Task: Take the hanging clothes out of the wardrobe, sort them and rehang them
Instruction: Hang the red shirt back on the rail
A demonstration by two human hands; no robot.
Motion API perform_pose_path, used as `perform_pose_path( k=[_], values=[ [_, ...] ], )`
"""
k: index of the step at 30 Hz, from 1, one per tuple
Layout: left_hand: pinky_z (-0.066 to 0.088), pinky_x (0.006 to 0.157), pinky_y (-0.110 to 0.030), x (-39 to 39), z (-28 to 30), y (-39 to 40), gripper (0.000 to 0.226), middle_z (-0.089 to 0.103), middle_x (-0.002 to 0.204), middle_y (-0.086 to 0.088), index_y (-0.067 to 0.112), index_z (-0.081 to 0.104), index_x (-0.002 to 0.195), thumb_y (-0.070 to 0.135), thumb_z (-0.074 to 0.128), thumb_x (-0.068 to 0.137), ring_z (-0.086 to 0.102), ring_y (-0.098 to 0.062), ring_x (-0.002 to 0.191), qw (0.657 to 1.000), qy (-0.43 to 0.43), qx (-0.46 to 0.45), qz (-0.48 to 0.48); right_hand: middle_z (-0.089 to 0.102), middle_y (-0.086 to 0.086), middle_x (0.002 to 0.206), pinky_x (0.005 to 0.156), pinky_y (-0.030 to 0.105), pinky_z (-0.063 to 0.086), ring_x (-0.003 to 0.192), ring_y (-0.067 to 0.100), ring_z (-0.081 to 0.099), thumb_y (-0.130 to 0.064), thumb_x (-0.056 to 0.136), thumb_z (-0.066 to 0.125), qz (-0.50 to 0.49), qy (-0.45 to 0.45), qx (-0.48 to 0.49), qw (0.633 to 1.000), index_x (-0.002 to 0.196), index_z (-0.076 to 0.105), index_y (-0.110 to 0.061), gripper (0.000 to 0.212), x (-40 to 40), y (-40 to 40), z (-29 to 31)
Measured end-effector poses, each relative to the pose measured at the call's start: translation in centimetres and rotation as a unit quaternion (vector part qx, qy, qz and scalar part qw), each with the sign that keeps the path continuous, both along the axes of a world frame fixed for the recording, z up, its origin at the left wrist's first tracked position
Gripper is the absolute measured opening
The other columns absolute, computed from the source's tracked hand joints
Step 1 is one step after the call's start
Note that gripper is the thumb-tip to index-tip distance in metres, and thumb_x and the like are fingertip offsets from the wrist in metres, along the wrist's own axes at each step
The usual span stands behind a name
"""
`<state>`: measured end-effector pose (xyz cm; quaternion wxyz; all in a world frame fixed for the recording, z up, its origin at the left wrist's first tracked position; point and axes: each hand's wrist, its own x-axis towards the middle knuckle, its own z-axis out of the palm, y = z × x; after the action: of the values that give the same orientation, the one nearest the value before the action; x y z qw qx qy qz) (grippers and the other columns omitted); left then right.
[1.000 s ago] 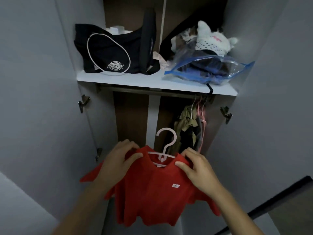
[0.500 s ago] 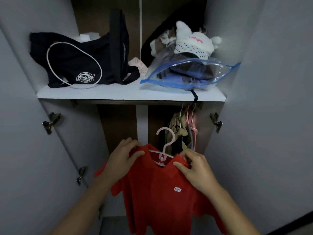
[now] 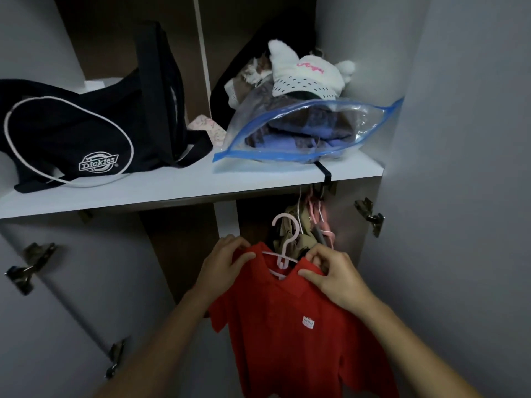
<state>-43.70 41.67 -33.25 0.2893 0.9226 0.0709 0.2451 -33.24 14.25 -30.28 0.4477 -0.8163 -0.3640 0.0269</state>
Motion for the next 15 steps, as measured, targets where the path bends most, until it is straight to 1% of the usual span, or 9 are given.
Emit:
perform_pose_path(
  k=[2, 5, 7, 9, 11, 13, 14, 15],
  values=[
    [0.049, 0.09, -0.033, 1.9, -1.2, 1.5, 0.021, 0.057, 0.104, 0.015, 0.034, 0.065, 0.106, 0.053, 0.058, 0.101, 0.052, -0.003, 0.105, 1.0, -0.013, 0.002, 0.0, 0.062, -0.002, 0.072, 0.06, 0.029, 0.047, 0.058, 0.004, 0.05, -0.025, 0.08, 0.09, -0.019, -0.001, 0.008, 1.0, 0.082, 0.064, -0.028, 0.025, 1.0, 1.7, -0.7],
    [0.05, 0.093, -0.039, 5.3, -2.5, 3.3, 0.026, 0.056, 0.107, 0.01, 0.029, 0.066, 0.113, 0.051, 0.056, 0.102, 0.054, -0.01, 0.107, 0.999, -0.029, 0.011, 0.013, 0.062, -0.003, 0.07, 0.063, 0.034, 0.051, 0.061, 0.008, 0.054, -0.023, 0.079, 0.089, -0.05, -0.016, 0.008, 0.999, 0.08, 0.063, -0.028, 0.026, 2.9, 4.1, -1.1],
    [0.05, 0.095, -0.038, 7.6, -3.1, 4.2, 0.035, 0.055, 0.111, 0.008, 0.027, 0.065, 0.121, 0.053, 0.052, 0.102, 0.057, -0.016, 0.111, 1.0, -0.025, 0.015, 0.012, 0.061, -0.006, 0.068, 0.067, 0.035, 0.051, 0.063, 0.007, 0.054, -0.026, 0.078, 0.089, -0.07, -0.034, 0.003, 0.997, 0.079, 0.061, -0.03, 0.028, 4.2, 5.7, -1.3],
    [0.048, 0.098, -0.037, 9.5, -3.4, 4.9, 0.041, 0.055, 0.121, 0.005, 0.028, 0.062, 0.131, 0.055, 0.052, 0.102, 0.058, -0.02, 0.119, 1.0, -0.007, 0.009, 0.013, 0.061, -0.008, 0.065, 0.07, 0.035, 0.05, 0.065, 0.006, 0.056, -0.031, 0.078, 0.088, -0.094, -0.056, -0.013, 0.994, 0.081, 0.059, -0.03, 0.029, 5.4, 7.1, -1.6],
    [0.045, 0.105, -0.038, 11.4, -3.9, 5.6, 0.056, 0.053, 0.135, 0.004, 0.032, 0.055, 0.143, 0.065, 0.048, 0.098, 0.052, -0.021, 0.13, 1.0, 0.022, -0.01, 0.011, 0.064, -0.008, 0.069, 0.066, 0.028, 0.045, 0.067, 0.004, 0.057, -0.033, 0.081, 0.087, -0.115, -0.073, -0.025, 0.99, 0.085, 0.06, -0.027, 0.028, 6.3, 8.4, -1.8],
    [0.04, 0.113, -0.042, 13.1, -4.3, 6.2, 0.074, 0.047, 0.149, 0.002, 0.037, 0.044, 0.153, 0.078, 0.041, 0.091, 0.043, -0.022, 0.142, 0.998, 0.048, -0.029, 0.011, 0.065, -0.006, 0.076, 0.059, 0.013, 0.035, 0.069, 0.003, 0.055, -0.034, 0.084, 0.085, -0.136, -0.087, -0.039, 0.986, 0.089, 0.061, -0.024, 0.026, 6.7, 9.6, -1.7],
    [0.038, 0.116, -0.045, 13.9, -4.5, 6.5, 0.081, 0.044, 0.154, 0.001, 0.04, 0.038, 0.156, 0.084, 0.038, 0.087, 0.04, -0.024, 0.145, 0.998, 0.056, -0.036, 0.013, 0.066, -0.006, 0.079, 0.057, 0.01, 0.032, 0.07, 0.004, 0.053, -0.034, 0.086, 0.083, -0.146, -0.091, -0.043, 0.984, 0.091, 0.061, -0.023, 0.025, 6.9, 10.1, -1.7],
    [0.038, 0.117, -0.048, 14.6, -4.7, 6.6, 0.088, 0.042, 0.158, 0.0, 0.042, 0.033, 0.158, 0.089, 0.036, 0.083, 0.039, -0.025, 0.147, 0.997, 0.063, -0.044, 0.016, 0.066, -0.006, 0.082, 0.054, 0.01, 0.028, 0.07, 0.004, 0.051, -0.035, 0.087, 0.082, -0.156, -0.093, -0.045, 0.982, 0.093, 0.061, -0.023, 0.025, 7.2, 10.5, -1.7]
  ],
)
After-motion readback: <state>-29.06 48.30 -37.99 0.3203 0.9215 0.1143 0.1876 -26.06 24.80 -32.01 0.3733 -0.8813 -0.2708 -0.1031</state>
